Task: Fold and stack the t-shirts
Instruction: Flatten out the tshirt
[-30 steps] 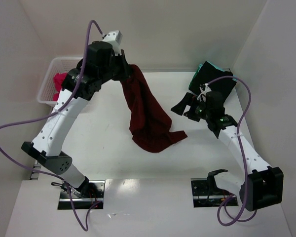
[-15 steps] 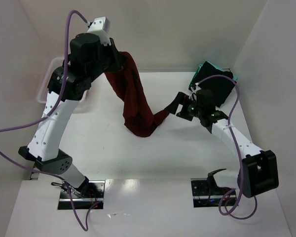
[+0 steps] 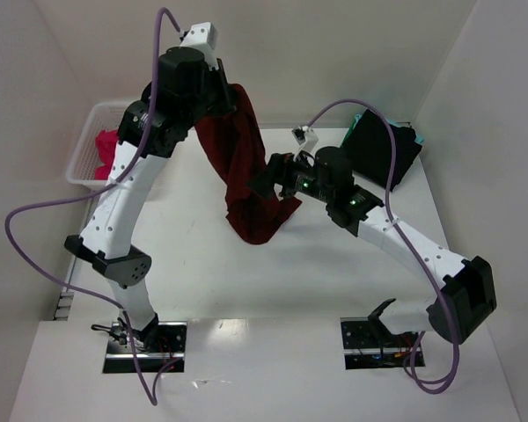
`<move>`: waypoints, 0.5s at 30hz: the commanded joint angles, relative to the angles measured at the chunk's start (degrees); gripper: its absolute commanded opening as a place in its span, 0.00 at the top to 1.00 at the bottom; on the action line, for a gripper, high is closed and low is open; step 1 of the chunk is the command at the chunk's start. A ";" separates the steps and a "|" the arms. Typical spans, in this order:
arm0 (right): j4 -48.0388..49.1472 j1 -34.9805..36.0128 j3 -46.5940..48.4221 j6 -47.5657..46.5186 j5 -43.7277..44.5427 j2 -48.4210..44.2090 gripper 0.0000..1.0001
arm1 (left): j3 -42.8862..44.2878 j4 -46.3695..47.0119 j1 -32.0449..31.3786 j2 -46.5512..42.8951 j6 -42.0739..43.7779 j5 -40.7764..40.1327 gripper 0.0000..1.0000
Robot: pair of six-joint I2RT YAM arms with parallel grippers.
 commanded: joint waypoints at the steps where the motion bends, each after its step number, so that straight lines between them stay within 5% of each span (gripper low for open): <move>1: 3.66 0.81 6.08 -6.90 5.67 3.72 0.01 | 5.94 1.92 0.09 1.54 1.19 0.32 1.00; 10: 1.38 1.86 15.76 -10.87 12.11 14.81 0.03 | 10.37 1.10 0.09 4.30 1.19 3.31 1.00; 12: 2.27 1.86 16.46 -11.70 12.63 15.42 0.18 | 10.37 0.86 0.22 4.30 1.19 3.31 1.00; 15: 3.60 1.86 17.59 -12.01 13.95 15.36 0.61 | 10.37 0.79 0.62 4.30 1.19 2.78 1.00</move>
